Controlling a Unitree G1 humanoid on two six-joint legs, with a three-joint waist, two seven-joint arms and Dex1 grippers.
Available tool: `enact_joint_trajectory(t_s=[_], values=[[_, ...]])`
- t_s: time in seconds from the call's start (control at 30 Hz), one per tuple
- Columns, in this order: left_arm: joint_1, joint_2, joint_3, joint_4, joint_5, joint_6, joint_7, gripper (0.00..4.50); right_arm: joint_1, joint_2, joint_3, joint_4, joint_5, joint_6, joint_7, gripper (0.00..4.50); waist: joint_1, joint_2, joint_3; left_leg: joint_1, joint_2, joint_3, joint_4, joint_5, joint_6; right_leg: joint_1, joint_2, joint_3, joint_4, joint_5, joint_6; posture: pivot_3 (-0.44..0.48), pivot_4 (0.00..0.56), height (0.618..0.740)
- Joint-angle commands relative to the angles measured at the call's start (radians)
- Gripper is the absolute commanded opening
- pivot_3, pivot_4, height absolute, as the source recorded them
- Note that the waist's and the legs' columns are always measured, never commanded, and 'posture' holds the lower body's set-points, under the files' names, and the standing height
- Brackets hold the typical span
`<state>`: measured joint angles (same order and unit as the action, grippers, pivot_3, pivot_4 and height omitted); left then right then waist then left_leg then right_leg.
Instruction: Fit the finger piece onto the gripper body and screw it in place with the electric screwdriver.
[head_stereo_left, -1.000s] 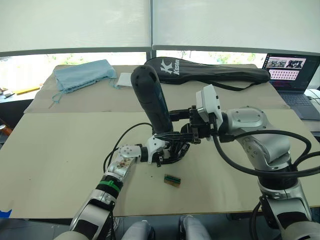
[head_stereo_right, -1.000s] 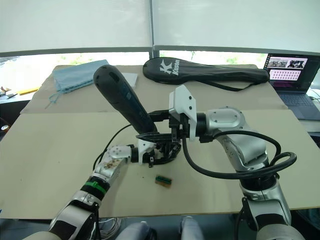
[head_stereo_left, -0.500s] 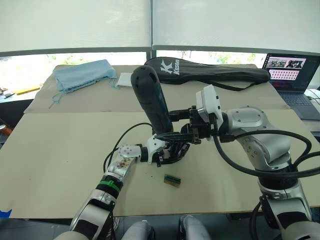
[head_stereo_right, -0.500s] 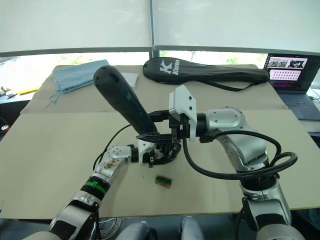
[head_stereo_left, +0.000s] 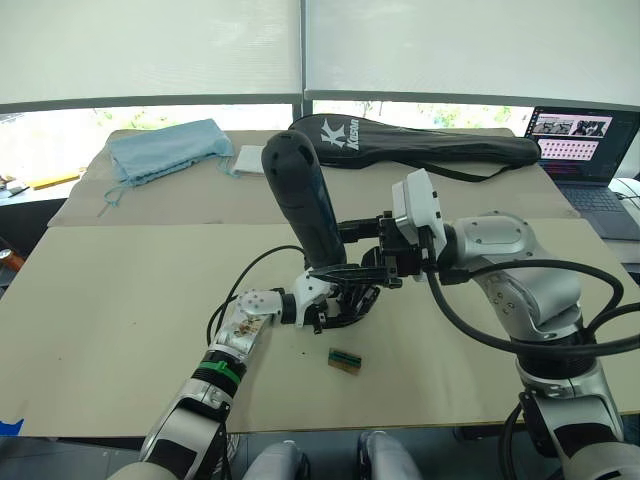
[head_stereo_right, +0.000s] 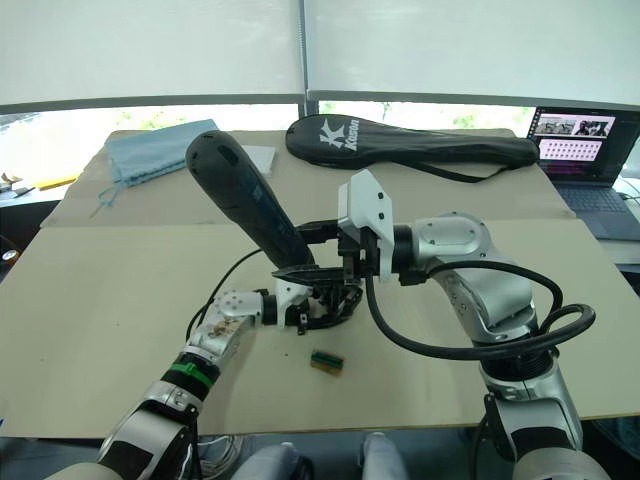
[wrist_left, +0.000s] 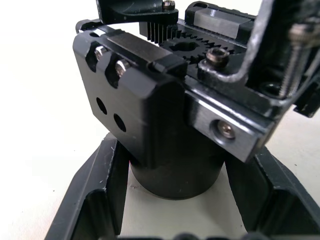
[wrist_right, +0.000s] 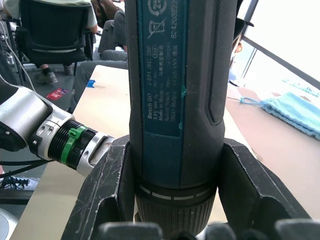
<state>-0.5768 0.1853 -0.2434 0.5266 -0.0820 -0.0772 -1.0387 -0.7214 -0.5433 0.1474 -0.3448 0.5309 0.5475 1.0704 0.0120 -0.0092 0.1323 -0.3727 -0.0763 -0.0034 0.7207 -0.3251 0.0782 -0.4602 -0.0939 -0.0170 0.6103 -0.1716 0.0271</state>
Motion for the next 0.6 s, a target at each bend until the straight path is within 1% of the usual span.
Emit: enact_joint_trajectory(t_s=[0.03,0.6], values=[[-0.028,-0.008,0.022,-0.054,-0.035,-0.004,0.0,2.28,-0.033,-0.006,-0.03,-0.031,0.009,-0.042,0.007,1.9,0.0,0.0,0.0,0.0,0.0,0.0,0.0,0.0,0.0,0.0,0.0,0.0,0.0,0.0,0.0,0.0,0.15,0.736],[-0.026,-0.007,0.022,-0.055,-0.035,-0.007,-0.001,2.28,-0.026,-0.005,-0.022,-0.024,-0.018,-0.075,0.025,1.9,0.0,0.0,0.0,0.0,0.0,0.0,0.0,0.0,0.0,0.0,0.0,0.0,0.0,0.0,0.0,0.0,0.15,0.736]])
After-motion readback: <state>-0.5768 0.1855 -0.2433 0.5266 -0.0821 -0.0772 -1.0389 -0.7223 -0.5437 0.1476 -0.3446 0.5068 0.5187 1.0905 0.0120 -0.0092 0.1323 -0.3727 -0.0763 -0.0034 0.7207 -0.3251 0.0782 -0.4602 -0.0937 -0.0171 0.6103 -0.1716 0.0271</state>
